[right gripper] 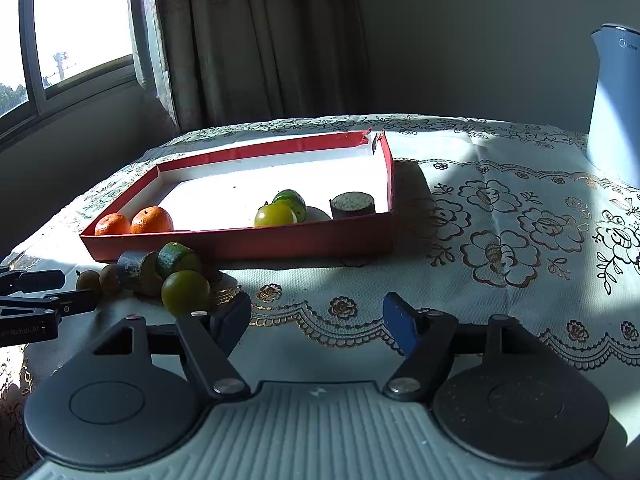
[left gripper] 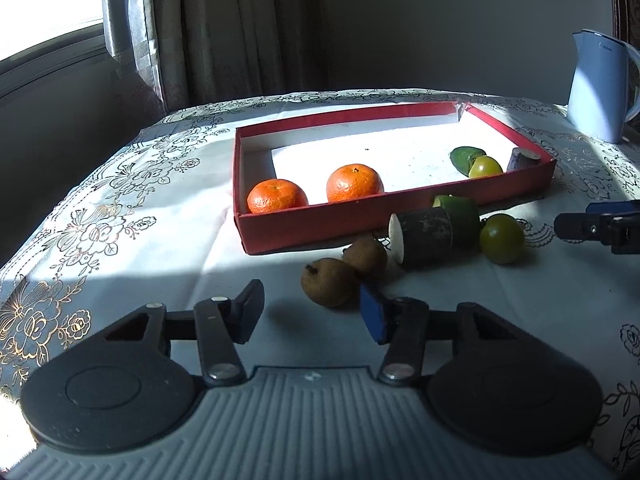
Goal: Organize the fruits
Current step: 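Move the left gripper to a small brown round fruit and close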
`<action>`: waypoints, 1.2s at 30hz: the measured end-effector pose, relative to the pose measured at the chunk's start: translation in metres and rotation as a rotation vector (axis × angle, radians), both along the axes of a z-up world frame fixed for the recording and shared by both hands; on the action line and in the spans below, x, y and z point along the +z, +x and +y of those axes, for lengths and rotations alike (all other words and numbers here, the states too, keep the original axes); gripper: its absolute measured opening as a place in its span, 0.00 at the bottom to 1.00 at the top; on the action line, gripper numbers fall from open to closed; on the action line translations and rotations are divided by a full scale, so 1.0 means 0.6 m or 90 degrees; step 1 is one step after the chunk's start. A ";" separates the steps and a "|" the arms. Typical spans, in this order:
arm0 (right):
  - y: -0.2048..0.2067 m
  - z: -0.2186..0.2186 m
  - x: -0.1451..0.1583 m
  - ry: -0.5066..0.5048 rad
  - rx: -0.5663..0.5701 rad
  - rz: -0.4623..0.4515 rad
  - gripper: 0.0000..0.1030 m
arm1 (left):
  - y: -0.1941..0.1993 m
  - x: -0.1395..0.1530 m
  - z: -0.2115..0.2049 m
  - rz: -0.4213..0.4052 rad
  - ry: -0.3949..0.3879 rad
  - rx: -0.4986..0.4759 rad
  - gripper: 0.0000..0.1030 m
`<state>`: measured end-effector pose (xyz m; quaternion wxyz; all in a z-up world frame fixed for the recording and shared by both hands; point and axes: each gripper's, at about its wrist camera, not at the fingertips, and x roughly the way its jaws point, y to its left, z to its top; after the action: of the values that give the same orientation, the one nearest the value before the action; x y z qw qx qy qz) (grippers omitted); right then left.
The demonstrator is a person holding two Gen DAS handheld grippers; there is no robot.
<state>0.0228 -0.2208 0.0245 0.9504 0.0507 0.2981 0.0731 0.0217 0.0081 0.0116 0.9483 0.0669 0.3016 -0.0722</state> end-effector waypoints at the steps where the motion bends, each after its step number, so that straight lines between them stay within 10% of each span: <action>1: 0.000 0.000 0.000 0.000 0.000 0.000 0.71 | 0.002 0.000 0.000 0.002 0.000 0.000 0.46; 36: 0.002 -0.002 -0.003 0.014 -0.003 0.007 0.71 | -0.005 0.004 0.002 -0.023 0.006 0.016 0.27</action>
<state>0.0238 -0.2223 0.0225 0.9482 0.0625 0.3024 0.0742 0.0186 0.0093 0.0139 0.9541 0.0683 0.2857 -0.0575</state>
